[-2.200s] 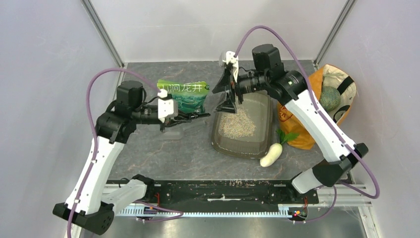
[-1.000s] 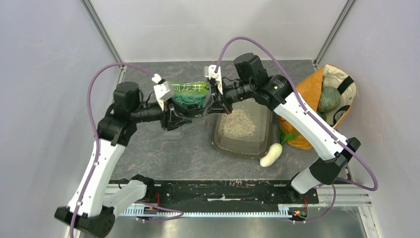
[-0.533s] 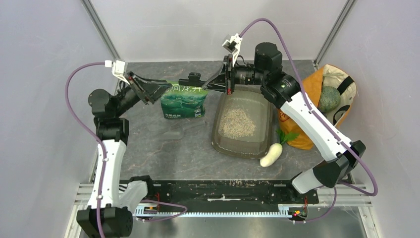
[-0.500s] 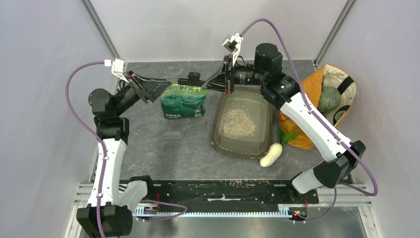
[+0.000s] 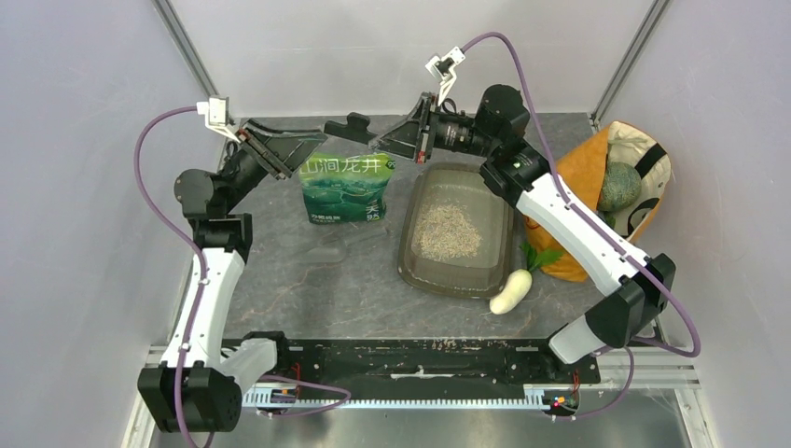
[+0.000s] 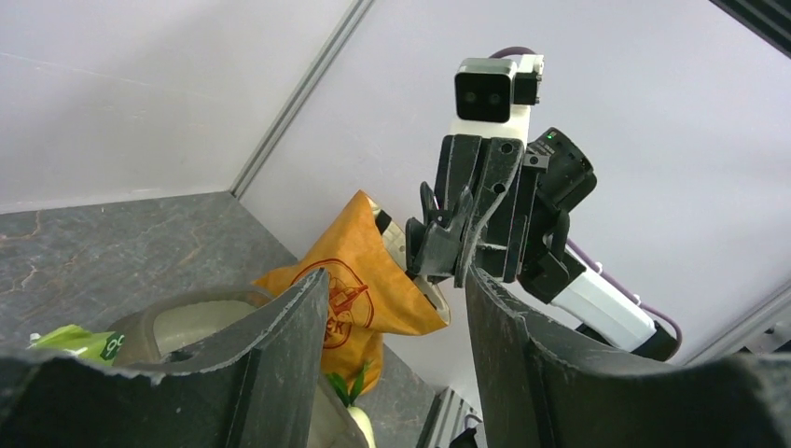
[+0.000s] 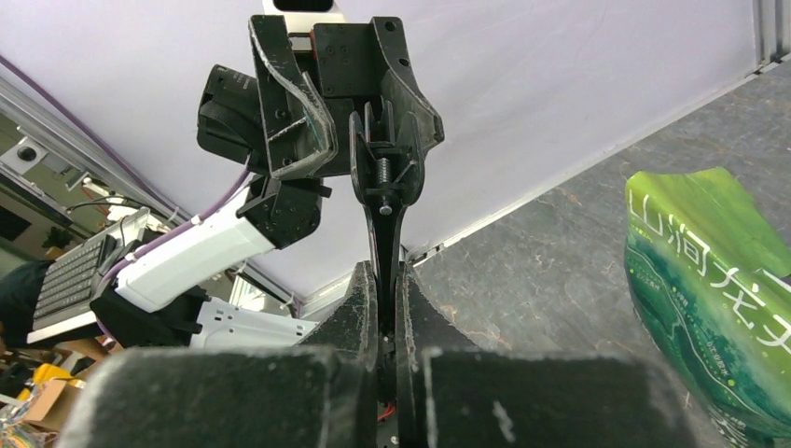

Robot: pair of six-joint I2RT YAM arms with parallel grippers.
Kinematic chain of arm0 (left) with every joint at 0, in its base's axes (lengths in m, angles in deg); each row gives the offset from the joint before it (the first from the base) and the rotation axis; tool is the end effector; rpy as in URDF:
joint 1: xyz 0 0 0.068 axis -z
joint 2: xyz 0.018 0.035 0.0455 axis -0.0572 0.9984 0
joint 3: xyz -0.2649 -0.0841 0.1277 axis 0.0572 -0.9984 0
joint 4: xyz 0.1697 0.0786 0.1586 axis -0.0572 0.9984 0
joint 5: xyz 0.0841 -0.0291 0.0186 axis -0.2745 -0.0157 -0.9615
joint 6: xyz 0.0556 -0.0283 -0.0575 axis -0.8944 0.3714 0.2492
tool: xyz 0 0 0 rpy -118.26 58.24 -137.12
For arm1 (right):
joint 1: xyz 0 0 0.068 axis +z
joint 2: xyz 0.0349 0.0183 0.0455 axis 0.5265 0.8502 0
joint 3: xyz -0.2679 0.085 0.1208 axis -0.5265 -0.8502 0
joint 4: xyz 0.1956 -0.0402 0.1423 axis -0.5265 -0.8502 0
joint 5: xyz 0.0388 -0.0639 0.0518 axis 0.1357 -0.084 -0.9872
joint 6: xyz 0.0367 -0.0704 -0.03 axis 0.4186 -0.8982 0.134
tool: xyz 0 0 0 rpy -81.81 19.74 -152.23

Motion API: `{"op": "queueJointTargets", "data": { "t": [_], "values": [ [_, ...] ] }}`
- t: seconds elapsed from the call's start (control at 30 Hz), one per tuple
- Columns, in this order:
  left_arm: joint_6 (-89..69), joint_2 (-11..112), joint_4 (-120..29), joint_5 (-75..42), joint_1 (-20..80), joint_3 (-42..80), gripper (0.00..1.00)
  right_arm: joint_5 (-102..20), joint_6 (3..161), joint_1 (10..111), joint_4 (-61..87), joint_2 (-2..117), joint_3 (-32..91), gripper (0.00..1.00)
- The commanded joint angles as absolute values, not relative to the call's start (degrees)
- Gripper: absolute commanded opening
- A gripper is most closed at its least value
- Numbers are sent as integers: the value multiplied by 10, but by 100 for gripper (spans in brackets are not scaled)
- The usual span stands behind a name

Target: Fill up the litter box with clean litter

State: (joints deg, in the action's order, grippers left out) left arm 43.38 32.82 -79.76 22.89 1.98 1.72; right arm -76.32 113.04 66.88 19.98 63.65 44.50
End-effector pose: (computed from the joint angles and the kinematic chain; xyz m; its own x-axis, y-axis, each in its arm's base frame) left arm 0.1993 -0.0508 0.4798 -0.3245 -0.6162 -0.7176 0.7462 0.2994 -0.5946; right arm 0.2628 0.2475 0.5065 -0.4852 0.2050 -0.8500 -0.8535 0.1002 0.5114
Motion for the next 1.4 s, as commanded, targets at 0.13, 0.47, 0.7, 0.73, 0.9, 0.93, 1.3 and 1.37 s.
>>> {"op": "queueJointTargets", "data": {
  "t": [0.13,0.47,0.7,0.73,0.9,0.93,1.3,1.37],
  "values": [
    [471,359,-879,200,54,45,61,-759,1171,670,251,649,449,1],
    [472,376,-886,194,69,60,43,-769,1175,675,263,647,430,2],
    [472,386,-888,194,76,67,43,-768,1177,675,274,639,417,2],
    [472,387,-888,195,77,66,43,-767,1178,675,277,640,417,2],
    [467,386,-883,197,85,60,44,-768,1182,675,282,642,418,2],
    [466,386,-882,198,86,60,43,-768,1183,675,283,642,418,2],
    [425,381,-911,255,86,48,2,-825,1166,647,231,638,442,62],
    [416,381,-924,275,87,41,2,-840,1157,644,216,639,456,71]
  ]
}}
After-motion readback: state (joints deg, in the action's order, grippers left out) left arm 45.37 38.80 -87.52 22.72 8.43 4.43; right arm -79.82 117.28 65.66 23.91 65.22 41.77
